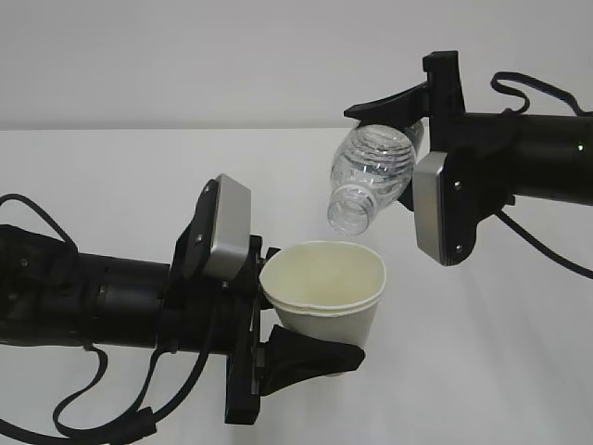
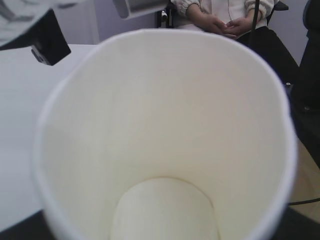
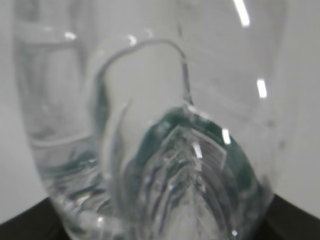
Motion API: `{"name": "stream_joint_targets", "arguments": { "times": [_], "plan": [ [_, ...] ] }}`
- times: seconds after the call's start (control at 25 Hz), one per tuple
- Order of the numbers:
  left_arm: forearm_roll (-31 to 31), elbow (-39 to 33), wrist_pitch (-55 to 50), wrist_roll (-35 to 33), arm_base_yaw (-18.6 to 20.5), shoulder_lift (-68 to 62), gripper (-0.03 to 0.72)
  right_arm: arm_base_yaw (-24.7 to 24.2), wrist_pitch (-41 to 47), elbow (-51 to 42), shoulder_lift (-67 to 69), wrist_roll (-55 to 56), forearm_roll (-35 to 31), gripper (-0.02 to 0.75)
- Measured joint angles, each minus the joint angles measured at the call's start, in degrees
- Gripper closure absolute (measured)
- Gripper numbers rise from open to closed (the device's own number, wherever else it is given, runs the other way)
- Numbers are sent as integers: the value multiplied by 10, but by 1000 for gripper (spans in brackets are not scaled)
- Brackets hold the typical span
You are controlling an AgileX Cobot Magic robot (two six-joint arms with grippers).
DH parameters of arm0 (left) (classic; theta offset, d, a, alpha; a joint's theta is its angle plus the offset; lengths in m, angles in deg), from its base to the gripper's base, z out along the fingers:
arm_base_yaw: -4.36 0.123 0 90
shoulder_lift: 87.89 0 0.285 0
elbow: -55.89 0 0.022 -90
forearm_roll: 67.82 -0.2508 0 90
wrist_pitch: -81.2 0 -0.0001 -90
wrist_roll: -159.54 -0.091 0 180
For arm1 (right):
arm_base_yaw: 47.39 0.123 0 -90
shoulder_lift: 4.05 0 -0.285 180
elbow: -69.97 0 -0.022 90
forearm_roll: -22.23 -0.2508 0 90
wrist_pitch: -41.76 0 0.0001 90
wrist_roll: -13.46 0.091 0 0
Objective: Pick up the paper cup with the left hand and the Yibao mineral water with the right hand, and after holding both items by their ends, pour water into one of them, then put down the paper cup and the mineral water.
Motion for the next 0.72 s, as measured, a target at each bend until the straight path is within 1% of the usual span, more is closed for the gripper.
{"name": "stream_joint_targets", "arguments": {
  "times": [0.44,0.72],
  "plan": [
    [1,0,0,0,0,0,258,0,-1,4,0,-3,8,256],
    [18,0,0,0,0,0,258,0,-4,5,0,-7,9,256]
  ]
}}
